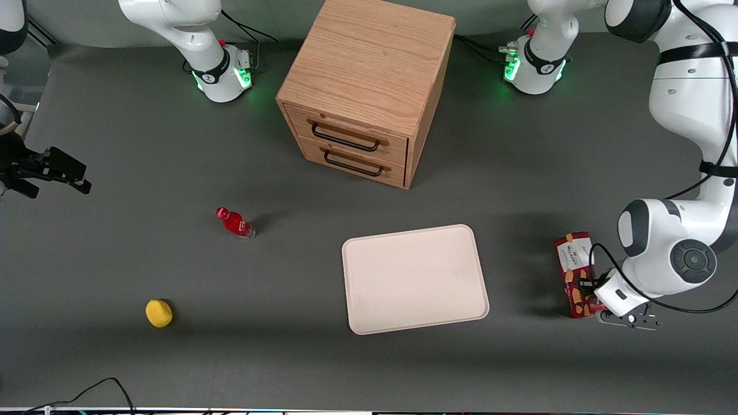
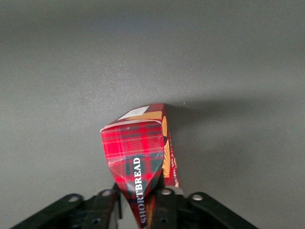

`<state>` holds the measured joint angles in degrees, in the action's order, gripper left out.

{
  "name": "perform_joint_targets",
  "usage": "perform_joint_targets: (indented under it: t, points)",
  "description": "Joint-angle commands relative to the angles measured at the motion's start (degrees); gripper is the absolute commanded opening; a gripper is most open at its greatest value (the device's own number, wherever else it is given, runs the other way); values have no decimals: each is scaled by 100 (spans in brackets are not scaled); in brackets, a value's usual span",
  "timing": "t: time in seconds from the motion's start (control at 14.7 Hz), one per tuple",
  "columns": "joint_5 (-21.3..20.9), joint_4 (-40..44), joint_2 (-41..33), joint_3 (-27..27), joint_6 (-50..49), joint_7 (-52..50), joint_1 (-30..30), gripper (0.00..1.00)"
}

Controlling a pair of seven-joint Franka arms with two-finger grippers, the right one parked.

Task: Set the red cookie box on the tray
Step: 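Carry the held box over the cream tray and lower it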

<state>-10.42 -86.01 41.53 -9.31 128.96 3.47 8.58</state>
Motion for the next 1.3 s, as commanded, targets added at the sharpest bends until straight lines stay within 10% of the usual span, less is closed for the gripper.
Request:
perform_joint_targets:
  t: [0.0, 0.61, 1.23]
  points:
    - [-135, -4, -118, 25, -37, -162, -40, 0]
    - [-30, 1295, -1296, -545, -2927, -2188, -662, 0]
    - [-100, 2027, 153, -546, -2052, -5031, -2299, 0]
